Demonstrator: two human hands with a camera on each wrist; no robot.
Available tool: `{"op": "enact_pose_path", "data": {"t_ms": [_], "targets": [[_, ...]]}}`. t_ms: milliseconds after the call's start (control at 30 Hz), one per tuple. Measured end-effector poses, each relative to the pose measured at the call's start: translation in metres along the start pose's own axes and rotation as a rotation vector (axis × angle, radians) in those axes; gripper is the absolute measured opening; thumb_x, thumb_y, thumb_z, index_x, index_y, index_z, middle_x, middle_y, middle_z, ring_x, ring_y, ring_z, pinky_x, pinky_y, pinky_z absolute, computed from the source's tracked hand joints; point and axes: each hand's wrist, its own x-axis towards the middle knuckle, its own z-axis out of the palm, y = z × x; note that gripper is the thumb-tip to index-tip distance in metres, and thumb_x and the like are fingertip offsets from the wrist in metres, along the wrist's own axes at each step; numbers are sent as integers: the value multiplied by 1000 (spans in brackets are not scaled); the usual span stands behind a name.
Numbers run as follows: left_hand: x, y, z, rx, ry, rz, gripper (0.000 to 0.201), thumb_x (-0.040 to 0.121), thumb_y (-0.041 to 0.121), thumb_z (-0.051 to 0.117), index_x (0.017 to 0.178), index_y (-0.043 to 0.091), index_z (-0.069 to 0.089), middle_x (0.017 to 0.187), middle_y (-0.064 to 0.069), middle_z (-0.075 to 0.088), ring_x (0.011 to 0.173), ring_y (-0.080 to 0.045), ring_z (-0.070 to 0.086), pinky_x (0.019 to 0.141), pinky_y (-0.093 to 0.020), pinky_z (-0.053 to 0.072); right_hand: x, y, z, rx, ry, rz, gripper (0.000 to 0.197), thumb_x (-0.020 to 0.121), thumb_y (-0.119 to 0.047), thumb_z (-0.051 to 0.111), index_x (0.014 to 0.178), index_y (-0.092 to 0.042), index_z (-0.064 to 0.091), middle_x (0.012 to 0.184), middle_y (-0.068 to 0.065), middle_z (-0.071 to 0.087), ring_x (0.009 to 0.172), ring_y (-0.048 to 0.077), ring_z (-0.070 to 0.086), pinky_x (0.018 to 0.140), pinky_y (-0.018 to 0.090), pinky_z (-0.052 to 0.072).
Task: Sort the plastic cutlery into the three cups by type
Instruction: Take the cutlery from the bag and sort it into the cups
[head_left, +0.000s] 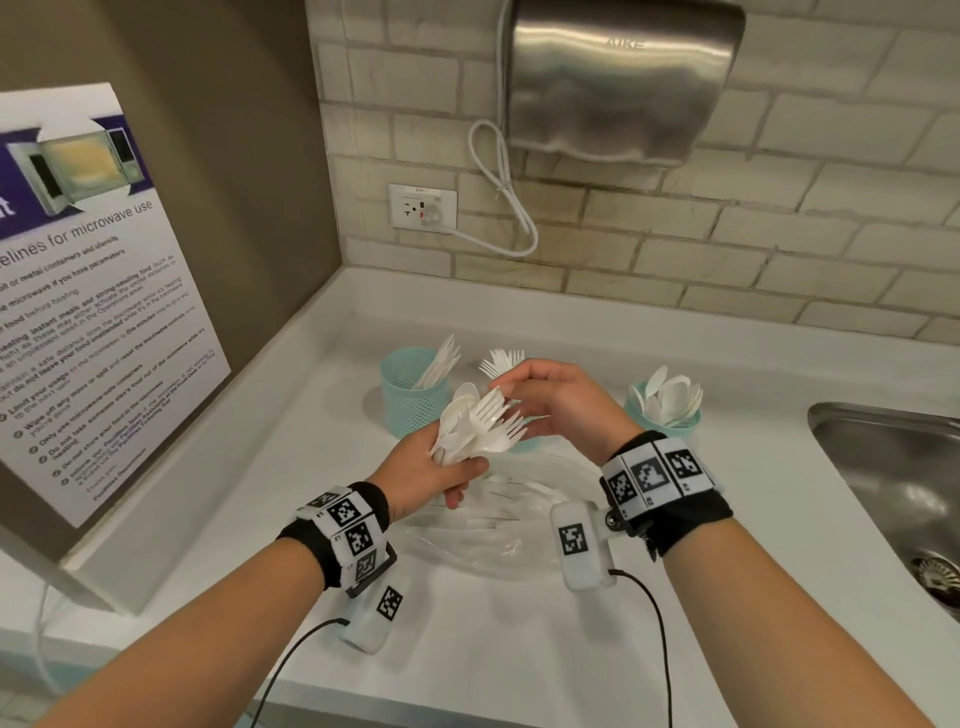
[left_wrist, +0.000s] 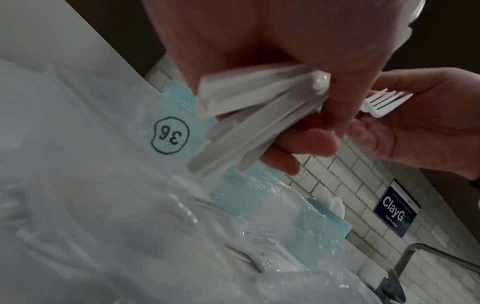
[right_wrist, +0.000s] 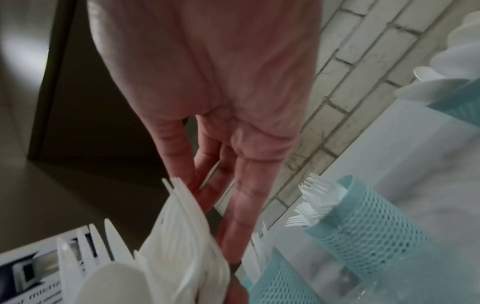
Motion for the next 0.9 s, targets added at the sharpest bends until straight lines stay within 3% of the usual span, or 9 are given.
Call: {"op": "enact_pose_path", "data": {"t_ms": [67, 167, 300, 400, 567, 667, 800, 900], "targets": [[1, -1, 1, -28, 14, -20, 33, 83, 16, 71, 112, 13, 55, 65, -1, 60, 48, -17, 54, 55, -32, 51, 2, -1, 0, 25, 32, 13, 12, 94, -11, 53, 90, -12, 65, 81, 3, 67, 69, 16, 63, 61, 29, 57], [3, 0, 1, -14, 38, -30, 35, 84, 21, 71, 115, 17, 55, 74, 3, 61, 47, -9, 54, 53, -25, 50, 5, -1, 3, -7, 37, -3, 14, 97, -14, 48, 100, -9, 61, 82, 2, 63, 71, 13, 61, 57, 23, 56], [4, 3, -2, 26, 58, -4, 39, 85, 25, 69, 120, 21, 51, 74, 6, 60, 49, -8, 54, 50, -21, 47, 7, 0, 3, -17, -15, -19, 22, 95, -18, 53, 111, -10, 67, 89, 1, 69, 78, 10, 65, 73, 25, 58], [5, 3, -5, 45, 47, -5, 41, 84, 25, 70, 120, 24, 51, 75, 5, 61, 49, -9, 54, 51, -22, 48, 9, 0, 3, -32, -2, -13, 22, 91, -16, 61, 107, -5, 70, 92, 8, 71, 78, 13, 67, 70, 23, 58], [7, -1, -8, -14, 21, -8, 39, 81, 24, 74, 115, 25, 55, 76, 4, 64, 53, -16, 56, 62, -34, 53, 17, -4, -1, -18, -23, 34, 22, 87, -23, 65, 102, -9, 74, 98, 14, 74, 83, 28, 68, 79, 37, 55], [6, 2, -8, -18, 58, -15, 40, 82, 24, 73, 116, 23, 53, 76, 3, 63, 54, -16, 56, 58, -29, 52, 22, -7, -2, -10, -23, 37, 22, 88, -28, 63, 100, -13, 74, 102, 13, 73, 82, 31, 68, 81, 39, 54], [7, 5, -10, 12, 122, -7, 44, 84, 32, 70, 122, 22, 50, 71, 5, 61, 52, -9, 58, 59, -28, 52, 30, -12, 6, -73, 147, -87, 21, 94, -26, 56, 100, -12, 71, 85, 0, 72, 66, 15, 64, 68, 28, 51], [7, 8, -12, 34, 155, -7, 47, 85, 37, 67, 125, 21, 48, 73, 8, 60, 51, -4, 59, 58, -24, 52, 36, -22, 8, -46, 267, -227, 21, 97, -21, 51, 99, -8, 67, 78, 1, 68, 56, 5, 62, 57, 19, 51]]}}
